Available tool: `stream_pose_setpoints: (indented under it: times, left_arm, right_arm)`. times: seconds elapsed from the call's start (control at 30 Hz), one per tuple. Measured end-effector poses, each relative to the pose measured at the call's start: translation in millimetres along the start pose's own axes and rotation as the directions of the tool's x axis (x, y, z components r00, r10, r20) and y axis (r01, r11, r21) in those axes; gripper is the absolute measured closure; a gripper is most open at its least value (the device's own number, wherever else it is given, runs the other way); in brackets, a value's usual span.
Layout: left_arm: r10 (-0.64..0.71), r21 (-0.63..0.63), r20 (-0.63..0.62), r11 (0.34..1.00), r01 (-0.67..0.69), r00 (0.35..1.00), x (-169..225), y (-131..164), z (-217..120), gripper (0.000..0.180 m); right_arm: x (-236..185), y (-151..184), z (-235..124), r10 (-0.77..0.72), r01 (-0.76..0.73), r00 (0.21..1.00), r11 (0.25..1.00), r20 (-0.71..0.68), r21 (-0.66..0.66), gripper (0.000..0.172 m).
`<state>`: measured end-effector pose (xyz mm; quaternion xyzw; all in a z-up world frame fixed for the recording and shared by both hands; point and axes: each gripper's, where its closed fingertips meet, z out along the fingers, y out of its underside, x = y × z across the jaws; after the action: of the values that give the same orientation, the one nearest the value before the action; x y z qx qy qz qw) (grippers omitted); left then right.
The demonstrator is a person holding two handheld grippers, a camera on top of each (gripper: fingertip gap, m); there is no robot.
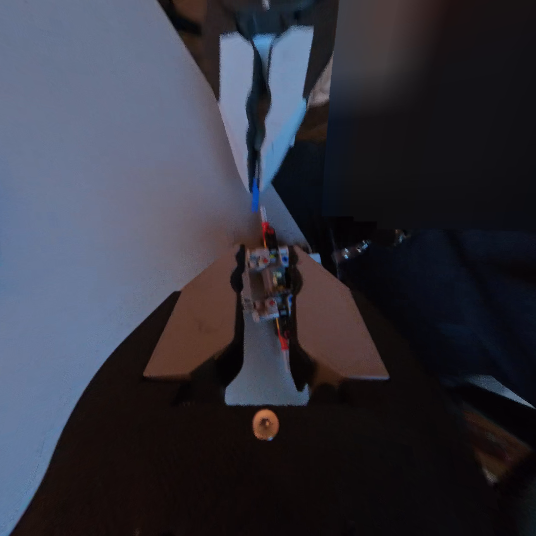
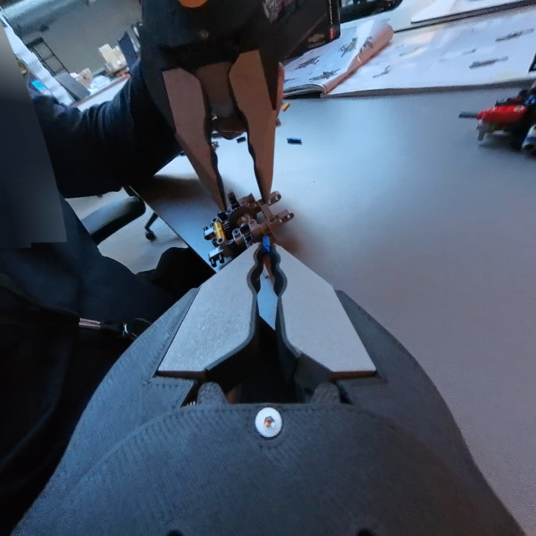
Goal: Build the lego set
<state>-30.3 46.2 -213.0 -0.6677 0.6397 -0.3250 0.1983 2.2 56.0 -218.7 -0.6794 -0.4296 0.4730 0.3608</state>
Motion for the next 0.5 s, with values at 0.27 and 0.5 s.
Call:
stream_pose_setpoints:
  times: [0.27, 0.5]
  left_arm:
    - [-0.038, -0.136, 0.01, 0.99, 0.039, 0.999, -0.3, 23.6, 16.0, 0.162]
    - [0.073, -0.15, 0.128, 0.987, -0.054, 0.989, 1.7, 13.6, 1.7, 0.172]
  right_arm:
    - [0.8, 8.6, 13.9, 0.196, -0.197, 0.98, 0.98, 0.017, 0.006, 0.171]
    - [3.2, 10.7, 10.7, 0.203, -0.202, 0.979, 0.979, -0.035, 0.014, 0.17]
